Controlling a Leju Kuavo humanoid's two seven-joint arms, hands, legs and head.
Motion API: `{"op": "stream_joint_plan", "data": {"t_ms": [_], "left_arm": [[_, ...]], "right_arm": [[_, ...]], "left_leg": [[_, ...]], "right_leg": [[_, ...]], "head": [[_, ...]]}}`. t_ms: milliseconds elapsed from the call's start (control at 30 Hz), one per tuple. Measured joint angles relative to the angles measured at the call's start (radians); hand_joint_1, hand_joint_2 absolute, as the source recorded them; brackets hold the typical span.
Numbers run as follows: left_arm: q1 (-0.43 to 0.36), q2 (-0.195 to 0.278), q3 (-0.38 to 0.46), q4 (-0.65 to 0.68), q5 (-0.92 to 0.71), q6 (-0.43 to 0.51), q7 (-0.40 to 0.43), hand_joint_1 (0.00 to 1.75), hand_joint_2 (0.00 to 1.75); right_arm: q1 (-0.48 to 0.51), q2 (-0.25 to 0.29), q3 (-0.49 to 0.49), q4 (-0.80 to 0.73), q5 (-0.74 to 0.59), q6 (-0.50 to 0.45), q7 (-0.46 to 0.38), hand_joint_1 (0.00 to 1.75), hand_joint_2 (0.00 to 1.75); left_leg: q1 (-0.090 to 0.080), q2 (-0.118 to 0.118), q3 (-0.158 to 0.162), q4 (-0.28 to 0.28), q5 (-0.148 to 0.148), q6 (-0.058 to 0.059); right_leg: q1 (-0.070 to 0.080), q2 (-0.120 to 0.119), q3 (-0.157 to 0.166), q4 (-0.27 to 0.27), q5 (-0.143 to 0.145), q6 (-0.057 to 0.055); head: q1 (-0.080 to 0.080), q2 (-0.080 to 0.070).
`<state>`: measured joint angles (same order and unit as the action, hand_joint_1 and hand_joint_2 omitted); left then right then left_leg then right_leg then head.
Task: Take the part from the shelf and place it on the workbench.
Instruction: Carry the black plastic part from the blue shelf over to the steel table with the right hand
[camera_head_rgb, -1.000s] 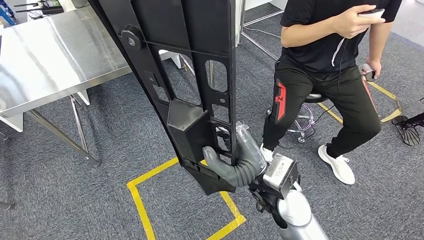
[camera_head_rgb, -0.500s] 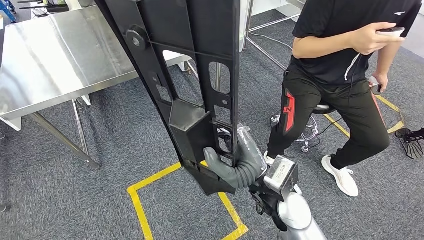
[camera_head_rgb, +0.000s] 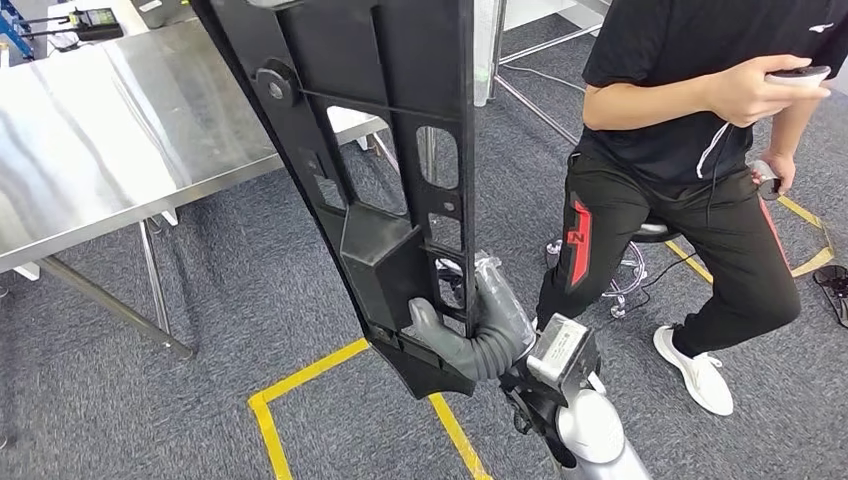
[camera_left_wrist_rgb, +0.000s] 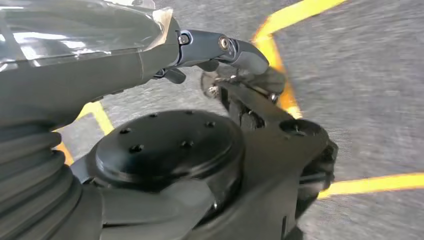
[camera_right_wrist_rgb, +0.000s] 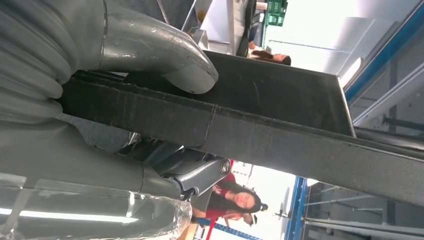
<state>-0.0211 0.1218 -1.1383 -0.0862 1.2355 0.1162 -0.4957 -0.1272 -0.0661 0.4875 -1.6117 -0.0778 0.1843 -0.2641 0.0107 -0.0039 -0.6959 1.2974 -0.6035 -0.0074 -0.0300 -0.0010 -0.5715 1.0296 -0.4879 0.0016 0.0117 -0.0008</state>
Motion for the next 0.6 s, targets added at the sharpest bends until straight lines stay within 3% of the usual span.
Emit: {"op": "stream_joint_plan", "data": {"t_ms": [33, 67, 100, 200, 233, 267, 333, 400, 500, 567, 600], "left_arm": [[0.000, 0.000, 0.000, 0.000, 0.000, 0.000, 0.000, 0.00, 1.75], [0.000, 0.000, 0.000, 0.000, 0.000, 0.000, -0.001, 0.00, 1.75], [0.000, 0.000, 0.000, 0.000, 0.000, 0.000, 0.000, 0.00, 1.75], [0.001, 0.003, 0.000, 0.002, 0.000, 0.000, 0.001, 0.00, 1.75], [0.002, 0.004, 0.000, 0.003, -0.001, 0.000, 0.002, 0.00, 1.75], [0.002, 0.005, -0.001, 0.004, -0.002, 0.001, 0.003, 0.00, 1.75], [0.001, 0.004, -0.001, 0.004, -0.003, 0.002, 0.004, 0.00, 1.75], [0.000, 0.003, -0.001, 0.004, -0.005, 0.003, 0.006, 0.00, 1.75], [0.000, 0.000, -0.001, 0.004, -0.011, 0.008, 0.008, 0.00, 1.75], [0.000, -0.004, -0.004, 0.004, -0.016, 0.018, 0.012, 0.00, 1.75], [-0.001, -0.006, -0.006, 0.004, -0.017, 0.021, 0.014, 0.00, 1.75]], "right_arm": [[0.000, 0.000, 0.000, 0.000, 0.000, 0.000, 0.000, 1.75, 1.75], [0.000, 0.000, -0.001, 0.000, 0.000, 0.000, 0.000, 1.75, 1.75], [0.000, 0.001, -0.001, 0.000, 0.001, 0.000, 0.000, 1.75, 1.75], [0.002, 0.002, -0.001, 0.000, 0.005, -0.001, 0.000, 1.75, 1.75], [0.002, 0.002, -0.001, 0.000, 0.007, -0.001, 0.000, 1.75, 1.75], [0.003, 0.003, -0.002, -0.001, 0.008, -0.001, 0.000, 1.75, 1.75], [0.002, 0.003, -0.004, -0.005, 0.009, -0.003, -0.001, 1.75, 1.75], [0.001, 0.002, -0.007, -0.007, 0.009, -0.004, -0.002, 1.75, 1.75], [0.004, 0.000, -0.010, -0.007, 0.011, -0.005, -0.003, 1.75, 1.75], [0.005, -0.002, -0.012, -0.007, 0.018, -0.007, -0.003, 1.75, 1.75], [0.006, -0.002, -0.012, -0.007, 0.022, -0.008, -0.003, 1.75, 1.75]], "left_leg": [[0.000, 0.000, -0.023, 0.007, -0.027, 0.000], [-0.001, 0.000, -0.031, -0.013, -0.032, 0.003], [-0.003, 0.001, -0.027, -0.058, -0.011, 0.010], [-0.019, -0.001, 0.008, -0.218, 0.146, 0.050], [-0.026, -0.002, 0.018, -0.244, 0.180, 0.059], [-0.030, -0.004, 0.026, -0.254, 0.190, 0.063], [-0.030, -0.004, 0.055, -0.273, 0.185, 0.064], [-0.025, -0.006, 0.087, -0.288, 0.176, 0.070], [-0.024, -0.013, 0.118, -0.291, 0.152, 0.074], [-0.024, -0.028, 0.139, -0.291, 0.133, 0.071], [-0.023, -0.037, 0.152, -0.291, 0.123, 0.069]], "right_leg": [[0.002, 0.001, 0.014, 0.000, -0.012, -0.001], [0.004, 0.001, 0.031, 0.000, -0.024, -0.001], [0.006, 0.002, 0.048, -0.001, -0.036, -0.001], [0.012, 0.005, 0.082, -0.005, -0.071, 0.005], [0.013, 0.006, 0.091, -0.008, -0.078, 0.011], [0.015, 0.008, 0.101, -0.008, -0.079, 0.019], [0.016, 0.008, 0.107, 0.010, -0.070, 0.033], [0.016, 0.007, 0.065, 0.093, -0.069, 0.037], [0.017, 0.007, -0.058, 0.249, -0.128, 0.030], [0.016, 0.006, -0.102, 0.252, -0.151, 0.036], [0.015, 0.007, -0.102, 0.211, -0.132, 0.046]], "head": [[0.000, 0.000], [0.000, 0.000], [0.000, 0.000], [0.001, 0.000], [0.001, 0.000], [0.001, 0.000], [0.001, 0.000], [0.002, 0.000], [0.003, 0.000], [0.003, 0.000], [0.003, 0.000]]}}
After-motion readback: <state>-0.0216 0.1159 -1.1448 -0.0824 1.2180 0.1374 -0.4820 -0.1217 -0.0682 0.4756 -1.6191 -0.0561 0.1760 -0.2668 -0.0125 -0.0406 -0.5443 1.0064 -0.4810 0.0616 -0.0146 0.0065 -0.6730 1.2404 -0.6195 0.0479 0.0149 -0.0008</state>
